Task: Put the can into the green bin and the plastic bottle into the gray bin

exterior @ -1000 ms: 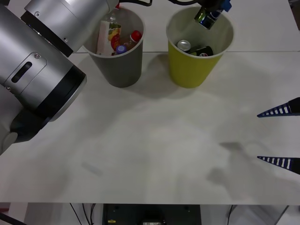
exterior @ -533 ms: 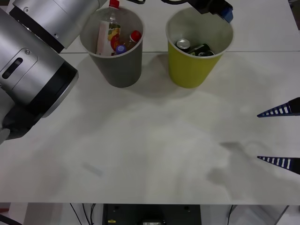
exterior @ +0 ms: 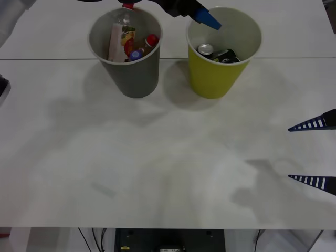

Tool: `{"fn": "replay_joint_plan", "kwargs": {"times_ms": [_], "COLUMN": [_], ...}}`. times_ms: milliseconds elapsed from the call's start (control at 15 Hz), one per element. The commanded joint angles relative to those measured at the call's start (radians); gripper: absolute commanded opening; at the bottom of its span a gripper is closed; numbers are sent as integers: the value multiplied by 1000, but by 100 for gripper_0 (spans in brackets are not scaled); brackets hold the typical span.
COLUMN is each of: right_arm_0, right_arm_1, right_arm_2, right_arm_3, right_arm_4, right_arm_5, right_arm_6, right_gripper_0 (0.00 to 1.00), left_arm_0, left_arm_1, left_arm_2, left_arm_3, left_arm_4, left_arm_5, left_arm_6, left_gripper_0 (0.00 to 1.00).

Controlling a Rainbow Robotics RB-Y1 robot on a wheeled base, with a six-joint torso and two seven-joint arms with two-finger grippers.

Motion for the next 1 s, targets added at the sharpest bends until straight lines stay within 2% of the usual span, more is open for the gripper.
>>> {"fn": "replay_joint_plan", "kwargs": {"times_ms": [67, 333, 533, 600, 733, 1000], "right_arm_0": [0, 0, 0, 0, 0, 0], "right_arm_1": [0, 0, 0, 0, 0, 0], "right_arm_2": [0, 0, 0, 0, 0, 0], "right_arm_3": [0, 0, 0, 0, 0, 0], "right_arm_4": [0, 0, 0, 0, 0, 0], "right_arm_5": [0, 0, 0, 0, 0, 0], "right_arm_6": [0, 0, 0, 0, 0, 0], "right_gripper_0": [100, 100, 100, 100, 100, 100], "left_arm_0": [109, 233, 361, 431, 591, 876], "left_arm_1": [124, 310, 412, 445, 475, 486], "left_arm_2": [10, 27, 79, 125, 238, 441], "left_arm_3": [-183, -379, -466, -494, -542, -614], "left_arm_4": [62, 165, 222, 232, 248, 251], "left_arm_5": [1, 33, 52, 53, 53, 52], "left_arm_6": [-10, -64, -200, -274, -387, -582], "left_gripper_0": [100, 100, 100, 100, 100, 100]}}
